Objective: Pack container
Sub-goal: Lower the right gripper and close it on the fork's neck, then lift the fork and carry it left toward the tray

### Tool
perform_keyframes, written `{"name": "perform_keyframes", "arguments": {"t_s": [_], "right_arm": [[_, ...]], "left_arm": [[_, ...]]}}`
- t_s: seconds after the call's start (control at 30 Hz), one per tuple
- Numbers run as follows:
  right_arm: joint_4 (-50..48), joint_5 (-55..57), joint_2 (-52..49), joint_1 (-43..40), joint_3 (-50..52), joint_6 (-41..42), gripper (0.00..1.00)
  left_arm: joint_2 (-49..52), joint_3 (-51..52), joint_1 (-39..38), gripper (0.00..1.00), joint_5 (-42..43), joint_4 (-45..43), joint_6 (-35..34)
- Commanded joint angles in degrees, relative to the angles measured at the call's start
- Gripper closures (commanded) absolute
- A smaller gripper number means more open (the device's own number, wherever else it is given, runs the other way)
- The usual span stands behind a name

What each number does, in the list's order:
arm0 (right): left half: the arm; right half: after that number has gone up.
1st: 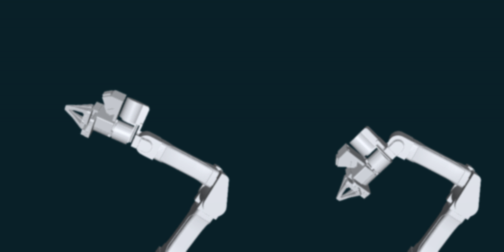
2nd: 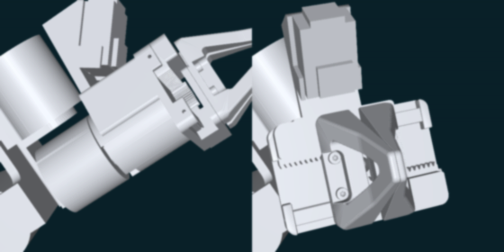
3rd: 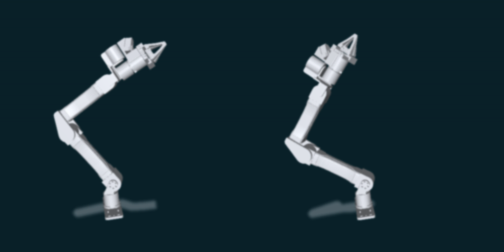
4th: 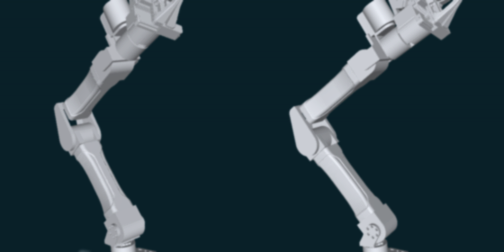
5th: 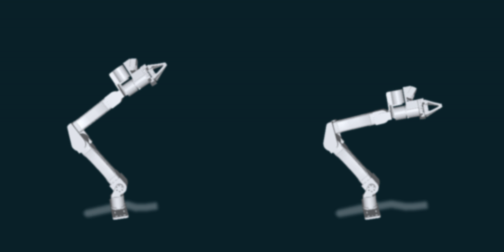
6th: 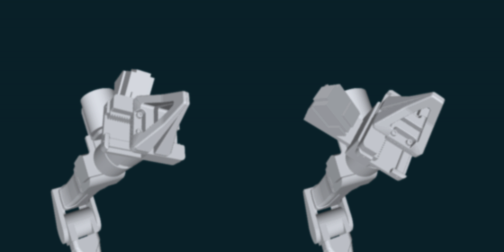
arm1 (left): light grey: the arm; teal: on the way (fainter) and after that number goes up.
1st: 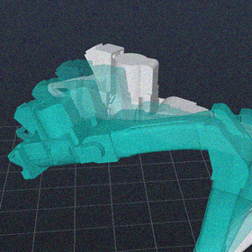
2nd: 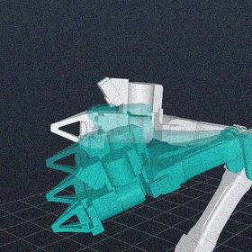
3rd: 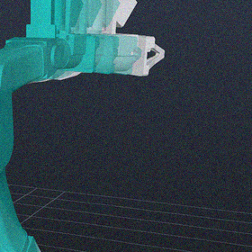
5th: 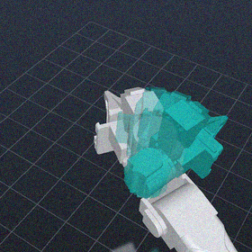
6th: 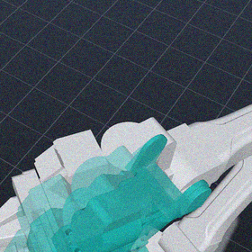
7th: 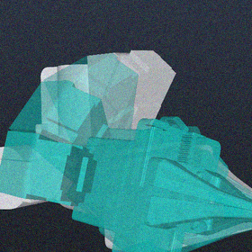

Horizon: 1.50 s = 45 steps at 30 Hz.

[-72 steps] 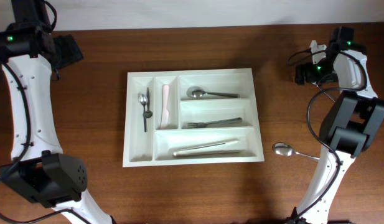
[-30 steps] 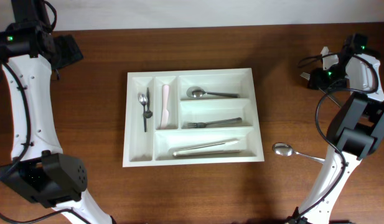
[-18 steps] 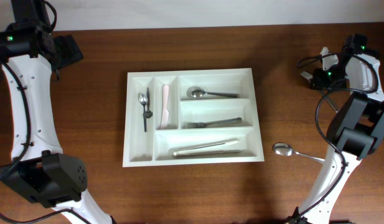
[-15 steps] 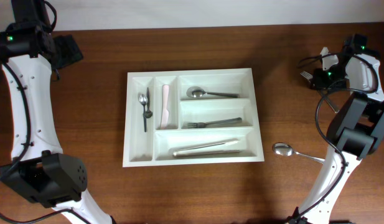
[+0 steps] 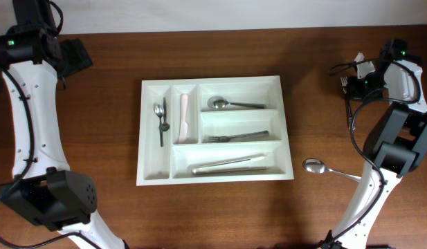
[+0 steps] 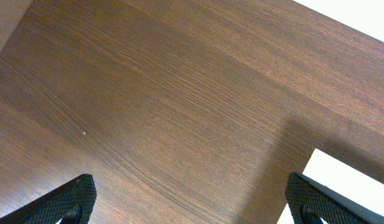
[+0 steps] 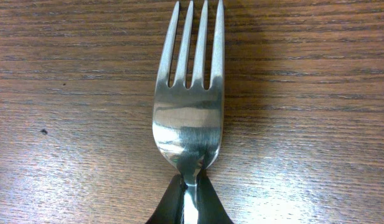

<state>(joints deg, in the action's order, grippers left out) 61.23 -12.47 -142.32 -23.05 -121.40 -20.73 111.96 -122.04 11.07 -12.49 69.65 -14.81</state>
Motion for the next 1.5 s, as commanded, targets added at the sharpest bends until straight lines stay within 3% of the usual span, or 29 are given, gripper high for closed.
{"name": "perform_keyframes", "arguments": {"t_s": [0.0, 0.8, 1.47], "right_arm": [[0.3, -1.1, -1.7, 0.3, -0.3, 0.2, 0.96], [4.0, -2.8, 0.2, 4.3, -8.5, 0.2, 0.96], [4.6, -3.1, 0.7, 4.4, -8.6, 0.2, 0.96]], "left_arm": [[-0.3, -0.5, 0.1, 0.01, -0.4, 0.1, -0.2], [-0.3, -0.5, 0.1, 0.01, -0.4, 0.1, -0.2], [-0.3, -0.5, 0.1, 0.01, -0.4, 0.1, -0.2]]}}
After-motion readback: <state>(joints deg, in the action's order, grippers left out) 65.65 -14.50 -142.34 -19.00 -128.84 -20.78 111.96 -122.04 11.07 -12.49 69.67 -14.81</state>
